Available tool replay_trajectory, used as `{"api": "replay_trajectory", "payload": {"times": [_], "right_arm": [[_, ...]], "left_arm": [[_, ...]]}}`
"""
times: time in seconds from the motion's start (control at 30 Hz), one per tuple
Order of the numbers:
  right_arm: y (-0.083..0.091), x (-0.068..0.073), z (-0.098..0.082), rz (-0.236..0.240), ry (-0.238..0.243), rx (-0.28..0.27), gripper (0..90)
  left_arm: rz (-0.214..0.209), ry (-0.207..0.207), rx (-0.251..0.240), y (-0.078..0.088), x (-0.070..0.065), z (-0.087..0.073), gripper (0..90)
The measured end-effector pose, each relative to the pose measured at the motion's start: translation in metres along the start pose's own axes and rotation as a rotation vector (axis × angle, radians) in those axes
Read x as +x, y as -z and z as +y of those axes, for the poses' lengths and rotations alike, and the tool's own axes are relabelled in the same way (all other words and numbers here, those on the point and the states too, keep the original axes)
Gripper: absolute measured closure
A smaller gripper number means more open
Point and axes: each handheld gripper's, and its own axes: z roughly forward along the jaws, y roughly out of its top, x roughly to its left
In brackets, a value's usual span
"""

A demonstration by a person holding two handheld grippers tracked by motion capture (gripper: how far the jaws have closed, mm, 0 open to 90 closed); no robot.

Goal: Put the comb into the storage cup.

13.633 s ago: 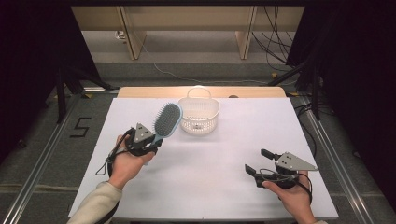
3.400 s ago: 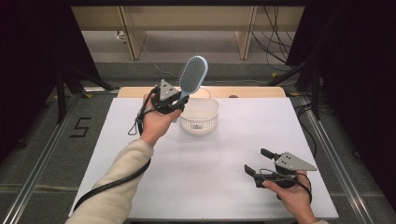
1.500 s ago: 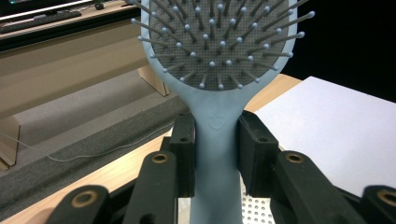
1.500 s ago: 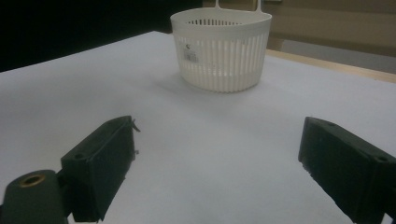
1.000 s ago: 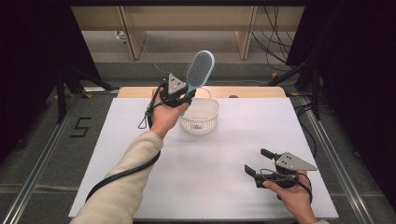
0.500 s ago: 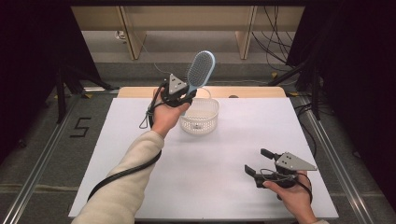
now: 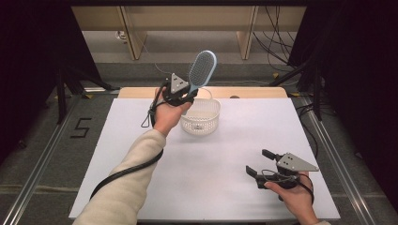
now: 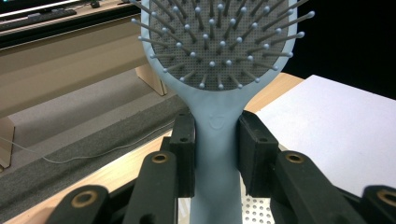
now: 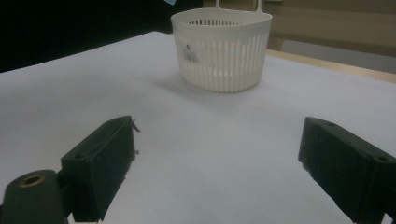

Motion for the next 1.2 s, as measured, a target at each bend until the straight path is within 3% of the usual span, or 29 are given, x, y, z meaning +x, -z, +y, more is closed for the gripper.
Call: {"api": "replay_trajectory", "payload": {"times": [1.2], "right_arm": [[0.000,-0.001,0.000,0.002,0.002,-0.004,11.7]], "left_arm": [[-0.011,0.006,0.001,-0.018,0.000,0.000,69.6]]}}
